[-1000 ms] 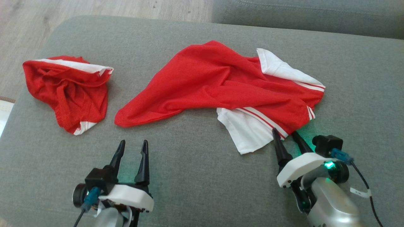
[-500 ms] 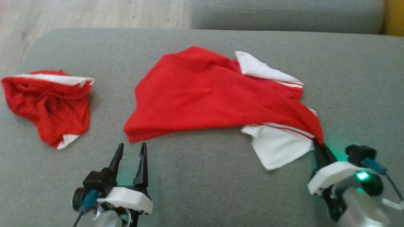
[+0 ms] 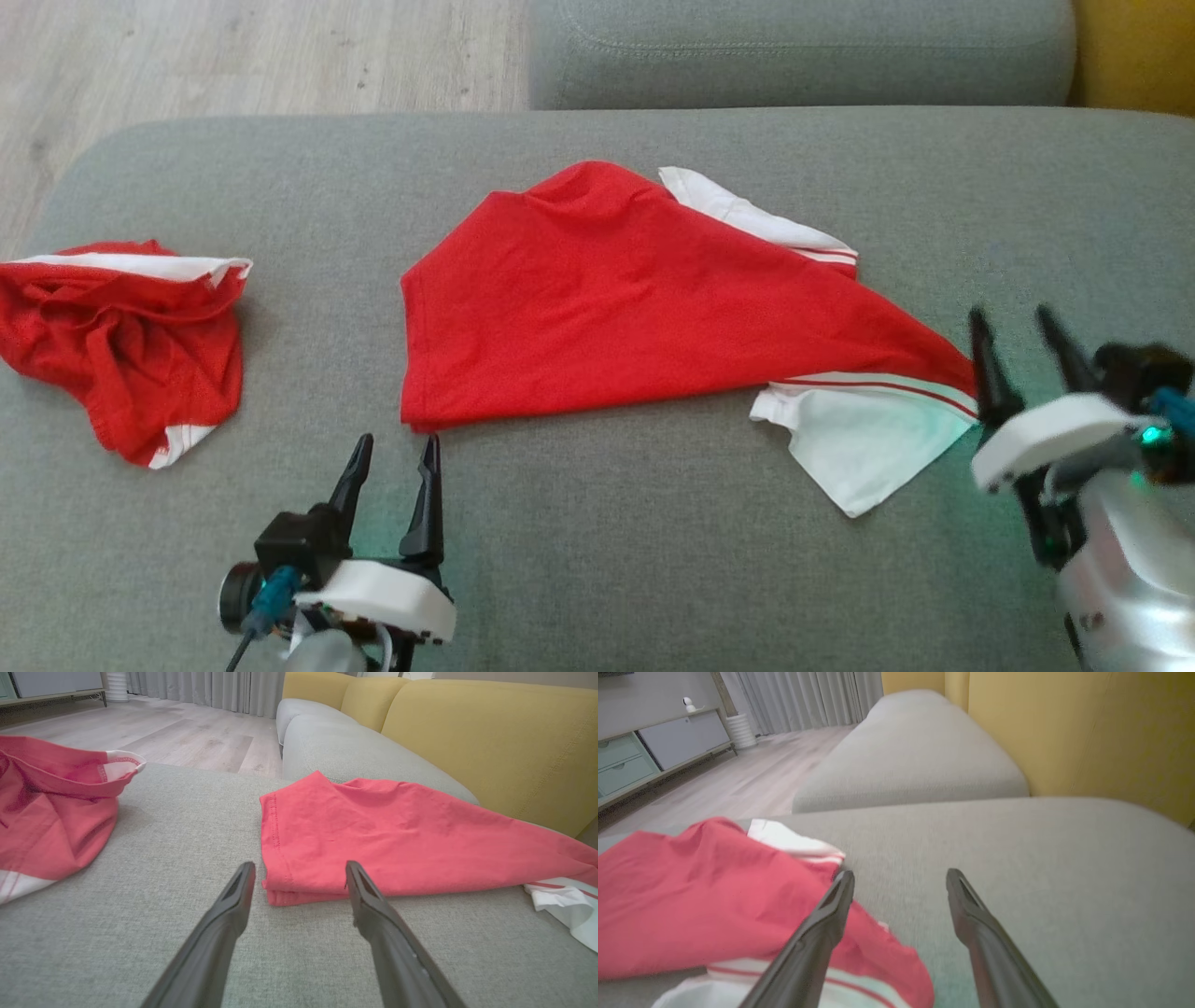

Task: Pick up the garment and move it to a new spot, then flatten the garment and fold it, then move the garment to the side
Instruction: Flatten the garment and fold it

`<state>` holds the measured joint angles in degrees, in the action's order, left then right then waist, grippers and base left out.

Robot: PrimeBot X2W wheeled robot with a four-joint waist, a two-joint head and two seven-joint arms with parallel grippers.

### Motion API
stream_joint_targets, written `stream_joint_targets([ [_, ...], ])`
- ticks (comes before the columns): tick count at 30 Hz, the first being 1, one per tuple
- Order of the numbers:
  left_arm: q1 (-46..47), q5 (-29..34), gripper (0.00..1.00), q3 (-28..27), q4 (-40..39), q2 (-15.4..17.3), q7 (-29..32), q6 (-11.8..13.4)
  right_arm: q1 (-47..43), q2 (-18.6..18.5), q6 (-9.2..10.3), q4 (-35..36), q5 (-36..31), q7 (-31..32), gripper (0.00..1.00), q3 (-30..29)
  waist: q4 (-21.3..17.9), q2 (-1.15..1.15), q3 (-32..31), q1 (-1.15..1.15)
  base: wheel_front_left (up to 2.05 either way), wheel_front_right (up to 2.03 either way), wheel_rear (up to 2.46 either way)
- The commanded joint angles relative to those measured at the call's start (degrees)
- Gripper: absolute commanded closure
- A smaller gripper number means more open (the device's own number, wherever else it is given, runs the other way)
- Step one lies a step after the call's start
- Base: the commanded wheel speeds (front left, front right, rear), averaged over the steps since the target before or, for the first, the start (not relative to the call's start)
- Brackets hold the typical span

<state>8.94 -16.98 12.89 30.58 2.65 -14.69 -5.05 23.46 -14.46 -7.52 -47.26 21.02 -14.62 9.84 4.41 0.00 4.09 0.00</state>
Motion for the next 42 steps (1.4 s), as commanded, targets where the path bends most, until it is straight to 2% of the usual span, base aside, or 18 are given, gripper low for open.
stream_joint_targets([
  [1, 0.6, 0.6, 0.00, -2.1, -1.4, 0.2, -0.3, 0.3, 1.0, 0.5, 0.03, 3.1, -2.4, -0.4, 0.00, -1.1, 0.0, 0.00, -0.2, 0.00, 0.00, 0.00, 0.00],
  [6, 0.7, 1.6, 0.00, -3.5, -1.4, 0.2, -0.3, 0.1, -3.2, 6.6, 0.03, 15.7, -12.1, -0.4, 0.00, -9.1, 0.0, 0.00, -0.5, 0.00, 0.00, 0.00, 0.00],
  [11, 0.3, 2.4, 0.00, -4.6, -1.7, 0.2, -0.3, -0.1, -8.4, 10.3, 0.03, 24.4, -17.9, -0.4, 0.00, -12.1, -0.2, 0.00, -1.1, 0.00, 0.00, 0.00, 0.00],
  [19, -0.8, 2.9, 0.00, -5.2, -1.8, 0.2, -0.3, 0.2, -12.3, 11.5, 0.03, 23.5, -18.7, -0.4, 0.00, -11.0, -1.1, 0.00, -1.0, 0.00, 0.00, 0.00, 0.00],
  [33, 9.0, 5.6, 0.00, -8.3, 8.7, 0.8, -0.3, -1.6, -7.9, 11.6, 0.03, 23.8, -17.9, -0.4, 0.00, -8.4, -2.9, 0.00, 6.6, 0.00, 0.00, 0.00, 0.00],
  [42, 11.6, 6.1, 0.00, -8.8, 11.2, 0.8, -0.3, -2.3, -6.9, 11.1, 0.03, 23.7, -17.6, -0.4, 0.00, -8.0, -3.7, 0.00, 8.4, 0.00, 0.00, 0.00, 0.00],
])
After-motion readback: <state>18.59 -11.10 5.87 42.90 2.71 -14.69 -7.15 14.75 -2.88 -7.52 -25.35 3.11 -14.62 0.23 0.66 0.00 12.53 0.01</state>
